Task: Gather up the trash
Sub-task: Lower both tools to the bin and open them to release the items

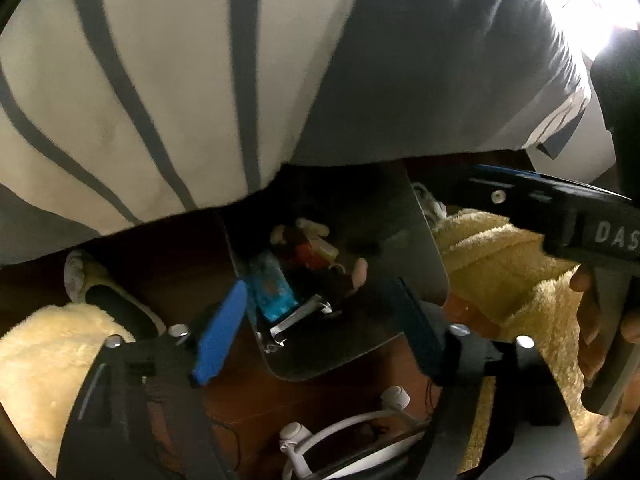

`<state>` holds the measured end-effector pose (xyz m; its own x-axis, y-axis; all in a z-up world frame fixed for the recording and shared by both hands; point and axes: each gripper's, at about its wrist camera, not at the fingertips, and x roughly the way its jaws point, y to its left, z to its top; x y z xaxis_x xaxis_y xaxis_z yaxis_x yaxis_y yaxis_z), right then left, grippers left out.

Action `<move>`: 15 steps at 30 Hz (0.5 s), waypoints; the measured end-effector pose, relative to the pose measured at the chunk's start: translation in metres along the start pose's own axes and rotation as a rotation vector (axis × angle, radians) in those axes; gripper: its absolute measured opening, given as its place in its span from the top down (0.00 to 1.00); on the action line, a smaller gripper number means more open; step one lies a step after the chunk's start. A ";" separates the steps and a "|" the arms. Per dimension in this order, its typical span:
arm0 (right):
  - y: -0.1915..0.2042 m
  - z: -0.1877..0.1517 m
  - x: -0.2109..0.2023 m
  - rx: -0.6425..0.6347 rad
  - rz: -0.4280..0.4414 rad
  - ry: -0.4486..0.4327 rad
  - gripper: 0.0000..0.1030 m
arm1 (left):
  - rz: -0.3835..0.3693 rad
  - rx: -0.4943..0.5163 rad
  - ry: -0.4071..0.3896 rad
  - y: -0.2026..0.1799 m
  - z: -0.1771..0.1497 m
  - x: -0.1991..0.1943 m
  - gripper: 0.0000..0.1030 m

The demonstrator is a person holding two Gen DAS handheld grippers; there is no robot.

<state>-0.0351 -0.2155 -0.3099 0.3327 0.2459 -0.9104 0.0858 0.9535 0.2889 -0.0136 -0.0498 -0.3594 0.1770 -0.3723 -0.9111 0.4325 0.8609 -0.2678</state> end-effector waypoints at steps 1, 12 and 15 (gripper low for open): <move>-0.002 0.002 -0.004 0.005 -0.006 -0.013 0.21 | 0.011 0.002 -0.013 -0.002 0.001 -0.005 0.24; -0.006 0.010 -0.123 0.043 -0.056 -0.306 0.03 | 0.181 0.065 -0.347 -0.018 0.018 -0.146 0.08; 0.010 0.009 -0.160 0.008 -0.114 -0.414 0.03 | 0.206 0.073 -0.471 -0.029 0.023 -0.193 0.07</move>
<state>-0.0793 -0.2472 -0.1584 0.6694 0.0470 -0.7414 0.1507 0.9687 0.1975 -0.0402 -0.0112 -0.1690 0.6363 -0.3277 -0.6984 0.4043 0.9127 -0.0599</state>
